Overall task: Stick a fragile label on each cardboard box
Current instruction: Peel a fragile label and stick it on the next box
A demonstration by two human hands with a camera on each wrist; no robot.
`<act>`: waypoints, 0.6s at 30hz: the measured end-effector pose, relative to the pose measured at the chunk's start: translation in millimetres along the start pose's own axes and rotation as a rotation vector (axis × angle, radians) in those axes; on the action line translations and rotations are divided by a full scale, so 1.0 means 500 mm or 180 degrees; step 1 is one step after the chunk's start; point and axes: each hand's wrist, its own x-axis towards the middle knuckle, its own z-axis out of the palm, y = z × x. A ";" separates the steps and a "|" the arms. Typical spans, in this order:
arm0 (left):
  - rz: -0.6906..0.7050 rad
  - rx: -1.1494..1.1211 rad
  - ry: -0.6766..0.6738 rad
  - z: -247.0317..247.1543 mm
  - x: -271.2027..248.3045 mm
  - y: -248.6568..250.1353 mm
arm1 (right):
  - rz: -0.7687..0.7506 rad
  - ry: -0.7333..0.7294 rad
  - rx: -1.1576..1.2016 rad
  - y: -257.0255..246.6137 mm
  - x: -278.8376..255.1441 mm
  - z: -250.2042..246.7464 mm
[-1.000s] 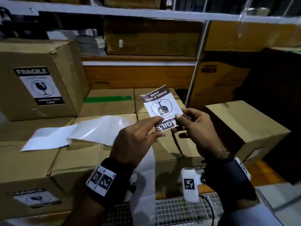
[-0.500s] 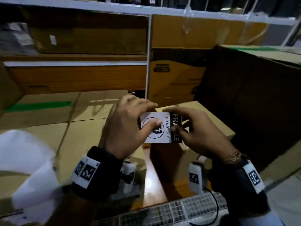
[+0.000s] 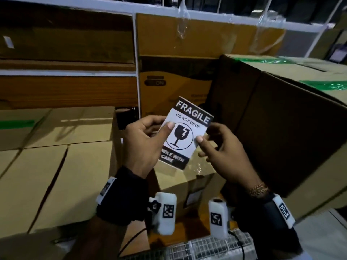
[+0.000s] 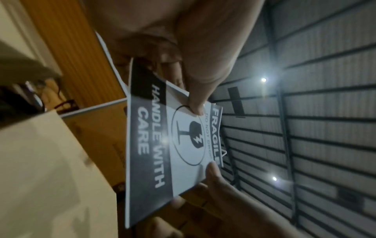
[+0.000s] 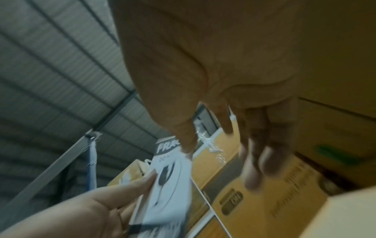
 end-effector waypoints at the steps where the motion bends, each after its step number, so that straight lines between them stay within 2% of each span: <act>1: -0.0093 -0.0166 0.0052 0.012 0.007 -0.007 | 0.0138 -0.0134 0.0177 0.005 0.004 0.000; 4: -0.0338 -0.0486 0.0093 0.036 0.023 -0.032 | 0.0355 -0.0336 0.0655 0.013 0.013 0.005; 7: -0.0452 -0.0458 0.0036 0.047 0.045 -0.052 | 0.0284 -0.0286 0.0759 0.031 0.030 0.011; 12: -0.0454 0.0092 -0.0265 0.042 0.096 -0.088 | 0.0223 -0.0083 0.0577 0.068 0.073 0.026; 18: -0.0372 0.0785 -0.0583 0.043 0.175 -0.127 | 0.0225 0.0135 -0.0009 0.130 0.114 0.040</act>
